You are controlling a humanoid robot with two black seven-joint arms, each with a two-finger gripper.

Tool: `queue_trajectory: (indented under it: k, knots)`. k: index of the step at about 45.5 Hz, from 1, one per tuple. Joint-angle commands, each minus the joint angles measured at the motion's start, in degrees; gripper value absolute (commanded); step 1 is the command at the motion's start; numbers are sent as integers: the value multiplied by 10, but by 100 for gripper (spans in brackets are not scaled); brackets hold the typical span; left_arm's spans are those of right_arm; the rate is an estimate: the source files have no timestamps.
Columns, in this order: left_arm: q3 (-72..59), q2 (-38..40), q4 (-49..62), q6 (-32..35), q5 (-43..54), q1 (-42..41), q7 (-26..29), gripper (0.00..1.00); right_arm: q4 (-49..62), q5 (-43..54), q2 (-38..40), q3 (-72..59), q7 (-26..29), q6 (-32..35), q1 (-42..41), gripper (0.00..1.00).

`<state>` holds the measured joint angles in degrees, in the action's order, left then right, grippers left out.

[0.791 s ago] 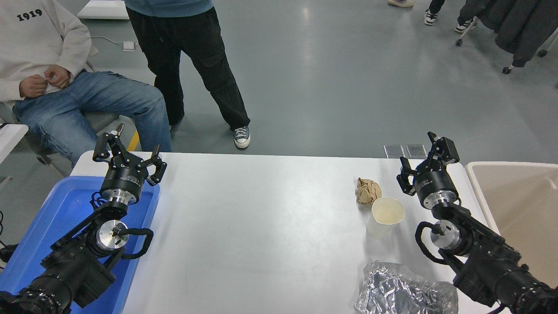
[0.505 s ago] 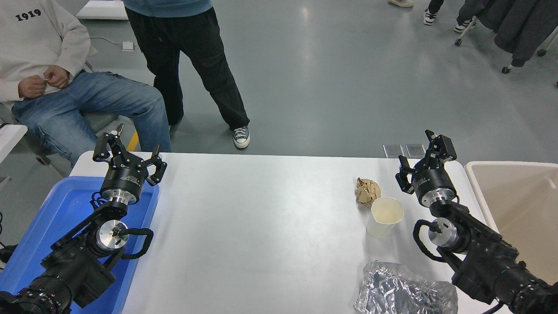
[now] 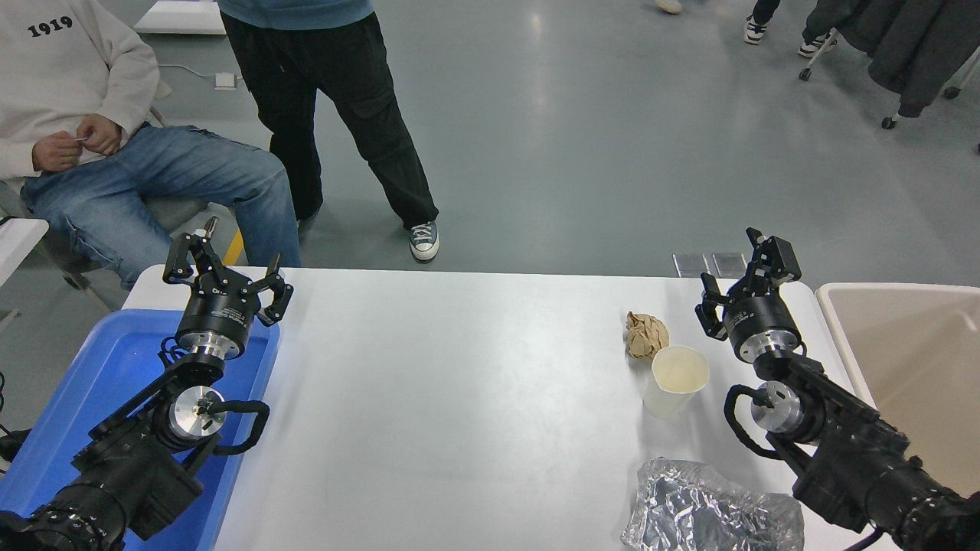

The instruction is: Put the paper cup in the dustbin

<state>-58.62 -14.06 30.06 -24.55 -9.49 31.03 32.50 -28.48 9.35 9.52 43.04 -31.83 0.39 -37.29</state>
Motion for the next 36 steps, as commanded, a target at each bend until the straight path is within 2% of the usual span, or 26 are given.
queue_trajectory:
  k: [1, 25, 36]
  knots:
    - [0, 0, 0, 0, 0, 0, 0, 100, 2, -2, 14, 17, -2, -5, 3, 100]
    - [0, 0, 0, -1, 0, 0, 0, 100, -4, -1, 25, 6, 10, -1, 2, 100]
    - [0, 0, 0, 0, 0, 0, 0, 100, -76, -1, 103, -6, 124, 4, 2, 100]
